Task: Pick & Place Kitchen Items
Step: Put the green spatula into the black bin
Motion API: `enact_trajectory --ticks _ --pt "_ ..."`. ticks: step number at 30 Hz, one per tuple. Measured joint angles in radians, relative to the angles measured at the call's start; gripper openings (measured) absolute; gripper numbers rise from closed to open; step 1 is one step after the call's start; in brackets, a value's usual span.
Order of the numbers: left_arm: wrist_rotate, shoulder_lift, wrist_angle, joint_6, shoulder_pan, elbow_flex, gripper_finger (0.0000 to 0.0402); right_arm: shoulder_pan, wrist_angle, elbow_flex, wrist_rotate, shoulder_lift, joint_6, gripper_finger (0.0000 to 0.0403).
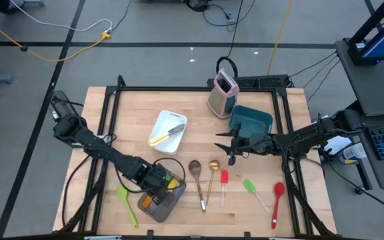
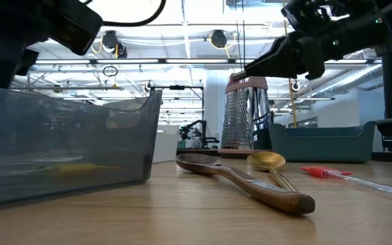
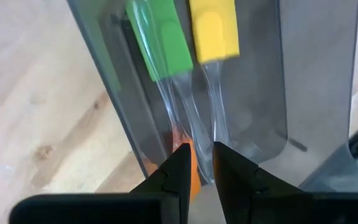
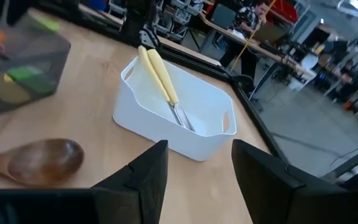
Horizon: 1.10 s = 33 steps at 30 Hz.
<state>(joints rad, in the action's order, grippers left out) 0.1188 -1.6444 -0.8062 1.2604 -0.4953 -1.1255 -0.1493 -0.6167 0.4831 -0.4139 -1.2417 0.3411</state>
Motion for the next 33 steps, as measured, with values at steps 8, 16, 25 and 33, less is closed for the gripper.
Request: enact_trajectory --ticks 8,16,25,33 --pt "0.013 0.000 -0.002 -0.031 0.061 -0.007 0.0072 0.000 0.000 0.000 0.000 0.000 -0.119 0.0171" --pt "0.011 0.002 0.000 -0.097 0.133 -0.053 0.0072 -0.010 0.058 0.000 0.077 0.000 -0.322 0.0171" --pt "-0.069 0.002 0.016 -0.424 0.190 -0.080 0.0072 -0.075 0.135 0.000 0.261 0.000 -0.408 0.0171" --pt "-0.069 0.002 0.092 -0.568 0.240 -0.080 0.0072 -0.181 0.136 0.000 0.259 -0.001 -0.530 0.0171"
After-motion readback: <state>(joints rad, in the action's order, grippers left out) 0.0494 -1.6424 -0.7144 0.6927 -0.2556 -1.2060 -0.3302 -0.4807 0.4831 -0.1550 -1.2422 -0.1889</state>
